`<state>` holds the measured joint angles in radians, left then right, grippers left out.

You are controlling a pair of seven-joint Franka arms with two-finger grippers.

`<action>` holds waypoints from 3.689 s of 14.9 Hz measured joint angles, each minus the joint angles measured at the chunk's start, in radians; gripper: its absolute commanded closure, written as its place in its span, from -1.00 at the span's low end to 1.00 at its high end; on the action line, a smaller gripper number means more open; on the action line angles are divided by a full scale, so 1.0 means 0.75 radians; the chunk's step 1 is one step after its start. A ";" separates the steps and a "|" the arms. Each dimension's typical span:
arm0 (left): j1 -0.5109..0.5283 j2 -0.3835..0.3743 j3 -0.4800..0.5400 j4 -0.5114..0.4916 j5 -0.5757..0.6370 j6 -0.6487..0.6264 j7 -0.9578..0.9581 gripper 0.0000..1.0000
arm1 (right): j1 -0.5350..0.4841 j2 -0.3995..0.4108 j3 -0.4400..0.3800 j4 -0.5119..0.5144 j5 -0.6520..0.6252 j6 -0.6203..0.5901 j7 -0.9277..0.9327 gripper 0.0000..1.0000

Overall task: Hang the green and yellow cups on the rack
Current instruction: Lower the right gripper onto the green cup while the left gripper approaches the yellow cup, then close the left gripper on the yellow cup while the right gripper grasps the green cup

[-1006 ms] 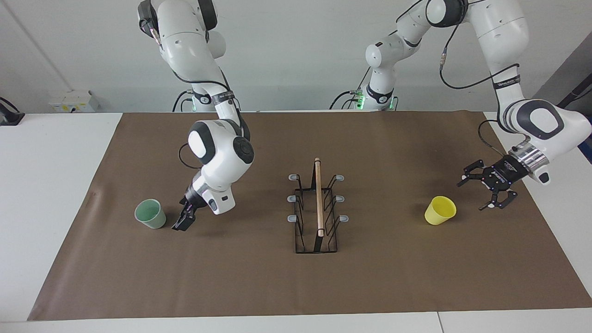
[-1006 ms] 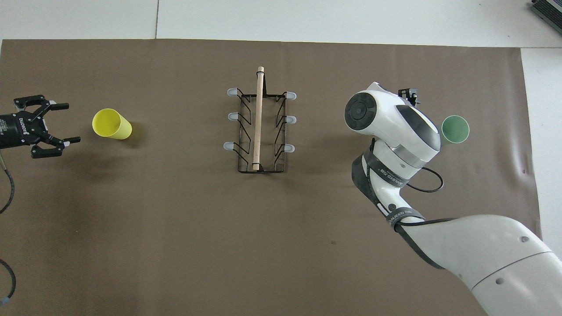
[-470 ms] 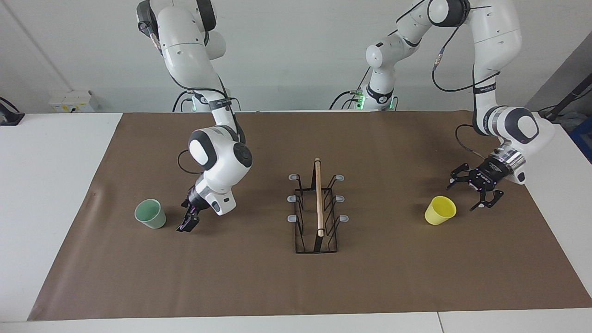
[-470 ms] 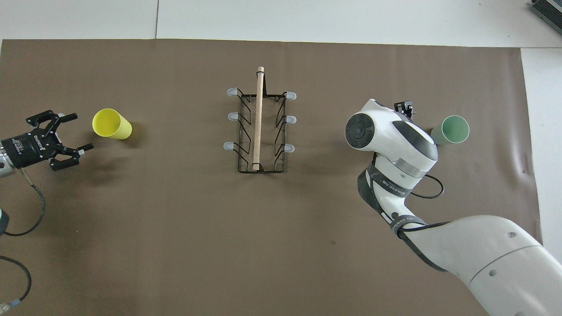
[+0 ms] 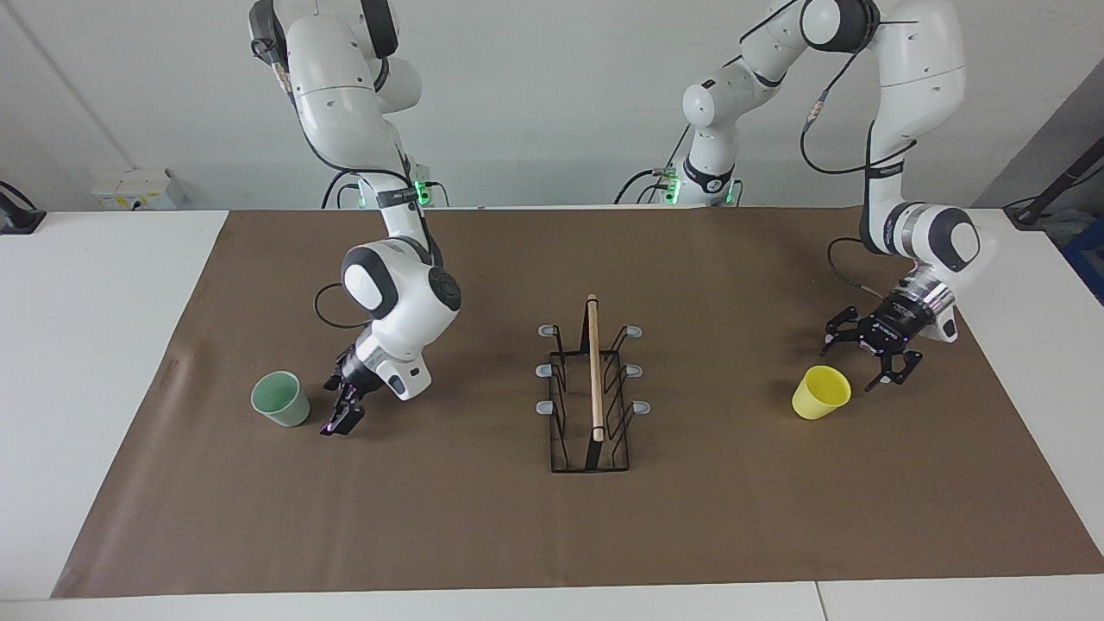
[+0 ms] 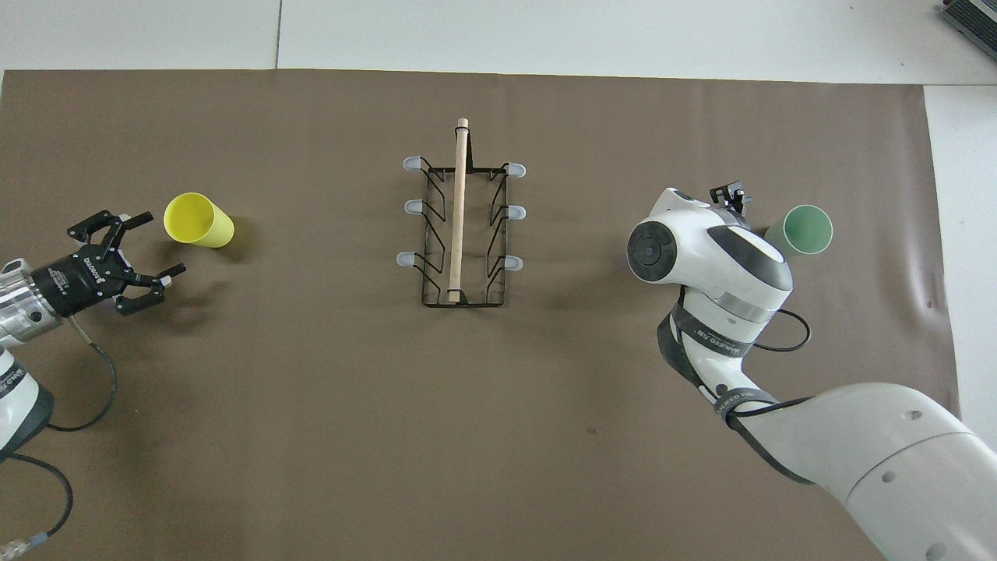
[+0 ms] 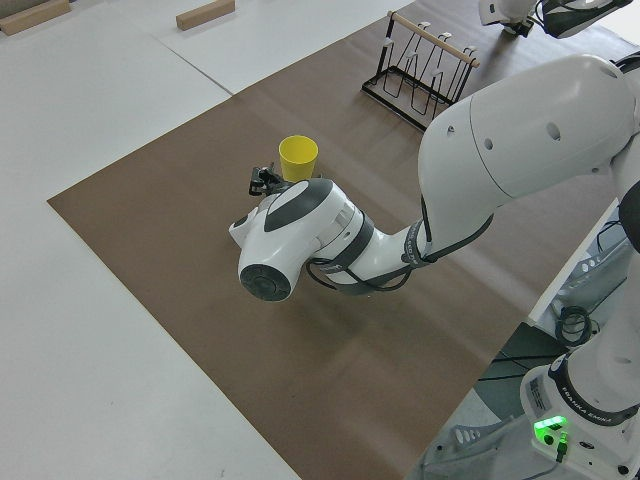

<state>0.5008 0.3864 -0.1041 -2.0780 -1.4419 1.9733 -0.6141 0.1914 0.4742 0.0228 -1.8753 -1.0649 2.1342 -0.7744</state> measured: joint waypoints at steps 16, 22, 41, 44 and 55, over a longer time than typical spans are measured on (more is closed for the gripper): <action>-0.054 0.075 0.000 -0.043 -0.211 0.001 0.111 -1.00 | -0.082 -0.036 -0.003 -0.084 -0.153 0.000 0.000 -1.00; -0.081 0.092 -0.001 -0.043 -0.282 0.003 0.134 -1.00 | -0.116 -0.039 -0.003 -0.088 -0.192 0.011 0.000 -0.97; -0.142 0.097 0.000 -0.035 -0.409 0.081 0.141 -0.92 | -0.199 -0.158 0.029 -0.111 0.064 0.154 -0.009 1.00; -0.155 0.097 0.000 -0.032 -0.419 0.097 0.141 -0.83 | -0.197 -0.171 0.033 -0.090 0.238 0.161 -0.009 1.00; -0.169 0.097 0.003 -0.025 -0.435 0.110 0.206 1.00 | -0.194 -0.252 0.147 -0.005 0.841 0.129 0.115 1.00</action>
<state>0.3738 0.4594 -0.1022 -2.0971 -1.7685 2.0556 -0.4593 0.0460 0.2853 0.1332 -1.8789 -0.4343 2.2312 -0.6882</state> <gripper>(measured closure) 0.291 0.295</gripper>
